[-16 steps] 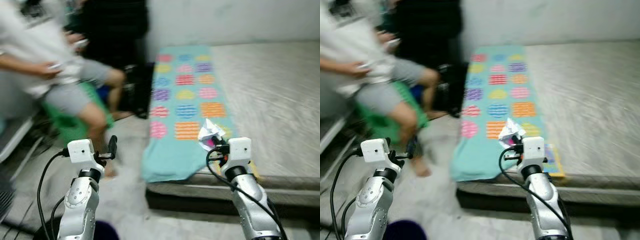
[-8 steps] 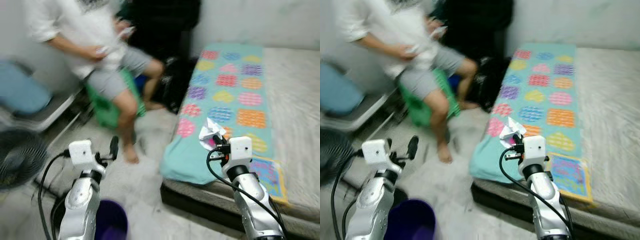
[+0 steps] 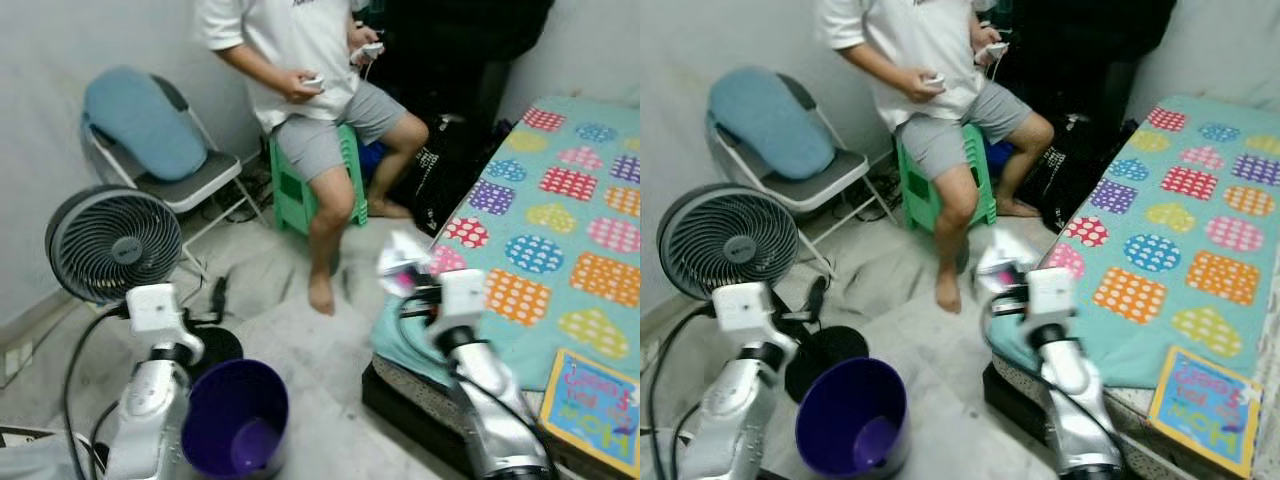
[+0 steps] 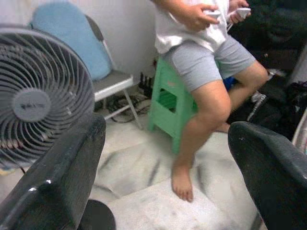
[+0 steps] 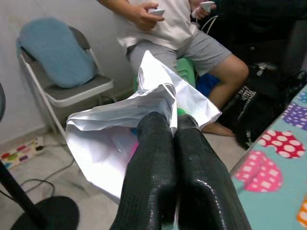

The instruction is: Clean up the room

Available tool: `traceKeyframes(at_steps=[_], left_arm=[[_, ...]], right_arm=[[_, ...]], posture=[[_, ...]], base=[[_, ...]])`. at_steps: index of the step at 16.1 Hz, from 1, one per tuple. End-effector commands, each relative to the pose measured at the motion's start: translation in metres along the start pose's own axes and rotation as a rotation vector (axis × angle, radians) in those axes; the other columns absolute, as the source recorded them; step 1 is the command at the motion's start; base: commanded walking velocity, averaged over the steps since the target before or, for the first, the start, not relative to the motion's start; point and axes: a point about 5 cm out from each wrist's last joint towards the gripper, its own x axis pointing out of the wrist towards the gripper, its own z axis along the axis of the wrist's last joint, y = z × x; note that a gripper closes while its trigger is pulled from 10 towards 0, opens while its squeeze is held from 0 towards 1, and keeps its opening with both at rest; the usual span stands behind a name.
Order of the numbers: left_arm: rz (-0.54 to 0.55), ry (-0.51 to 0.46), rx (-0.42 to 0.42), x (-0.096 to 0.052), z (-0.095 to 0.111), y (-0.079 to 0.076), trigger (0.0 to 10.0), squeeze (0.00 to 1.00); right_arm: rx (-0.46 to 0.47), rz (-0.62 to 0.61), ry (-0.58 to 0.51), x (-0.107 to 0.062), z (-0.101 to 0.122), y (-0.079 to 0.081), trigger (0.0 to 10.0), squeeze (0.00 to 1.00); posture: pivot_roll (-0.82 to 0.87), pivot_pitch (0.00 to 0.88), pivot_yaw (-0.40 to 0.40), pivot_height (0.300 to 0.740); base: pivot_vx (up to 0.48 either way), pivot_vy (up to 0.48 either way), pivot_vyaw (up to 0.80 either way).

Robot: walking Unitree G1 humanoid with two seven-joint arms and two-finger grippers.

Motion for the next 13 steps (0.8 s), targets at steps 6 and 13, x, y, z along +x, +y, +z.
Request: traceKeyframes(at_steps=[6,13], left_arm=[[0.078,-0.024,-0.012,-0.010,0.001,0.002,10.0,0.00],[0.210,-0.029,-0.033,-0.036,-0.005,0.017,10.0,0.00]], right_arm=[[-0.047,0.090,0.042,0.009,-0.005,0.004,10.0,0.00],[-0.122,0.227,0.006,0.028,0.005,0.027,10.0,0.00]], posture=[[-0.12,0.000,0.032,0.740],[-0.09,0.000,-0.026,0.740]], base=[[0.000,0.000,0.00],[0.000,0.000,0.18]])
